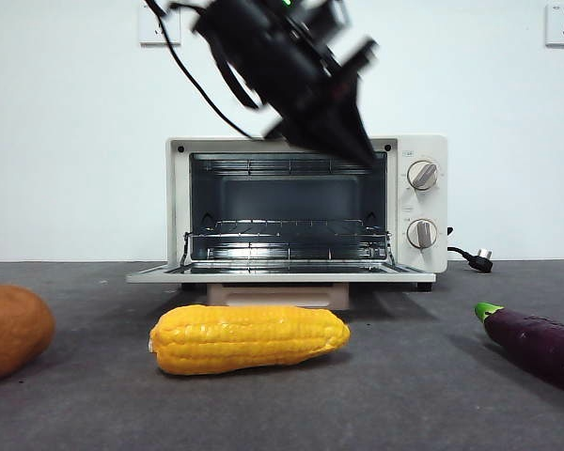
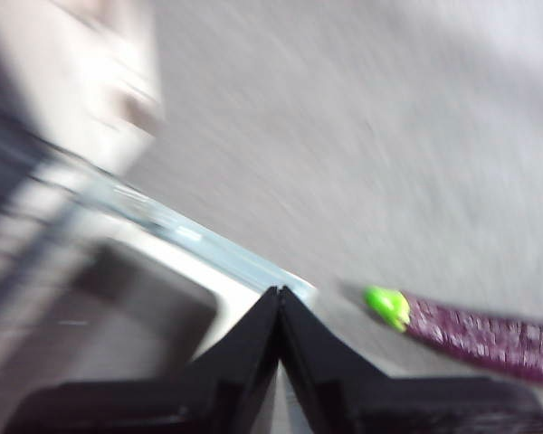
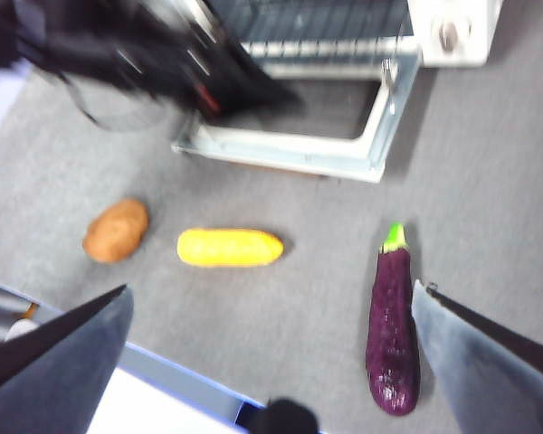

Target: Take the eggplant from the table,put the eggplant in the oven

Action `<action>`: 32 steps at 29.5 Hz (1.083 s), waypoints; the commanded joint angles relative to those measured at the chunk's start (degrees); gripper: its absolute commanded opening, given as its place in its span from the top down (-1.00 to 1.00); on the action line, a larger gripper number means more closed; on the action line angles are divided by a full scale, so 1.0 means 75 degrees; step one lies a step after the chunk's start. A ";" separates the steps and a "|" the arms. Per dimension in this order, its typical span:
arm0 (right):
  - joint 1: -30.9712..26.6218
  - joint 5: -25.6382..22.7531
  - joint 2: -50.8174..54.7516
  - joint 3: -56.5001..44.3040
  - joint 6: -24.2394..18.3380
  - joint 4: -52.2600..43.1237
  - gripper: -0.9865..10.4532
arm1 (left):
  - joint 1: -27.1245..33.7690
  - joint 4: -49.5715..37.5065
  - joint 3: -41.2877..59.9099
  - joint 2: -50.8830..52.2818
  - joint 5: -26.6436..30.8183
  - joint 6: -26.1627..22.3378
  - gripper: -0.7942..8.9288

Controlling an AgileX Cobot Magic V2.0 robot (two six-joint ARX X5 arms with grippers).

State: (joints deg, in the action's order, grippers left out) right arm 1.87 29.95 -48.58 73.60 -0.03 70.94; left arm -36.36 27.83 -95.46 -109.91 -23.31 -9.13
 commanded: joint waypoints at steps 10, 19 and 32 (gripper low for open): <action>0.0385 -0.0195 -0.0154 0.0023 -0.0233 0.0125 -0.11 | 0.2113 0.0903 0.0041 0.2938 0.0172 0.0219 0.85; 0.0565 -0.0268 -0.0157 0.0023 -0.0256 0.0070 -0.11 | 0.4048 0.1716 0.0044 0.4613 -0.0169 0.0192 0.85; 0.0568 -0.0274 -0.0157 0.0023 -0.0251 -0.0029 -0.11 | 0.4817 0.2614 0.0699 0.6169 -0.1373 -0.0268 0.85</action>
State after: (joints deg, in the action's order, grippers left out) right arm 6.00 27.90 -49.76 73.60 -1.34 71.00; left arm -0.38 47.79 -91.83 -64.53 -33.36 -10.07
